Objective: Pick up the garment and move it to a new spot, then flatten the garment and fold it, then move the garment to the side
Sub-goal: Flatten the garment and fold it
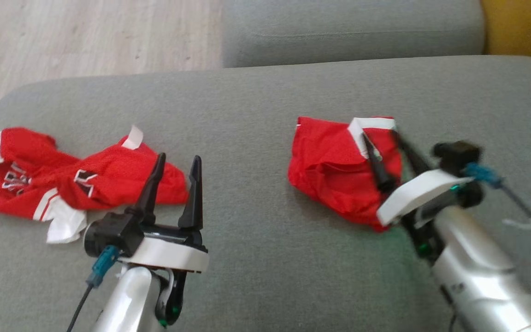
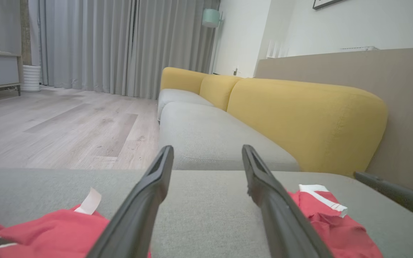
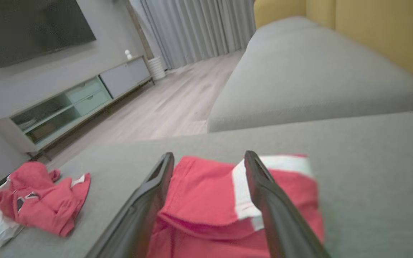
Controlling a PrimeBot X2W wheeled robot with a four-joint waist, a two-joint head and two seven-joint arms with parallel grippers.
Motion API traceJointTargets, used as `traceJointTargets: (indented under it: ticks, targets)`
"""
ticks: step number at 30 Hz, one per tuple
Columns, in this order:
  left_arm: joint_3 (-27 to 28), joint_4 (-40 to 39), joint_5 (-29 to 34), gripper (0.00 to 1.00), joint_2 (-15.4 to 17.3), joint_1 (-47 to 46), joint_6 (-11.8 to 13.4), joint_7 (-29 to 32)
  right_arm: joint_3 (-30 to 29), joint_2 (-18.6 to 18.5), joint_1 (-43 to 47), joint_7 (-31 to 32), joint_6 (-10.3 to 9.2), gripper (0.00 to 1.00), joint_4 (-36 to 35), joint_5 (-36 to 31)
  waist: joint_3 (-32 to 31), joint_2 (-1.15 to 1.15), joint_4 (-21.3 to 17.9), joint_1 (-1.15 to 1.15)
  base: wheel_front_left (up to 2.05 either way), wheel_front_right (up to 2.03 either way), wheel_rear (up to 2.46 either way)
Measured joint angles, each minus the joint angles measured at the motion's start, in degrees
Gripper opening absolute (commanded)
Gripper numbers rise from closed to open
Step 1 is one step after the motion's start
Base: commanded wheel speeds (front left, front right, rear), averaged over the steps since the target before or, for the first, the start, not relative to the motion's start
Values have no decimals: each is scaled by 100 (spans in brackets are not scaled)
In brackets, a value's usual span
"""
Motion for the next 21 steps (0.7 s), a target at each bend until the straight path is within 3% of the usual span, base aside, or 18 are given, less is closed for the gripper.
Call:
traceJointTargets:
  ticks: [8, 14, 21]
  targets:
    - [98, -156, 0, 100, 1, 60, 42, 0, -1416, -307, 119, -230, 0, 100, -821, -1094, -63, 0, -322, 0, 0, 0, 0]
    - [145, -188, -1, 100, -3, 90, 38, 0, -2606, 220, 1028, -274, 0, 100, -1412, -2374, 17, 0, -467, 0, 0, 0, 0]
    - [177, -178, 4, 100, -8, 270, 20, 0, -3063, 535, 1731, -275, 0, 100, -1805, -2967, 111, 0, -504, 0, 0, 0, 0]
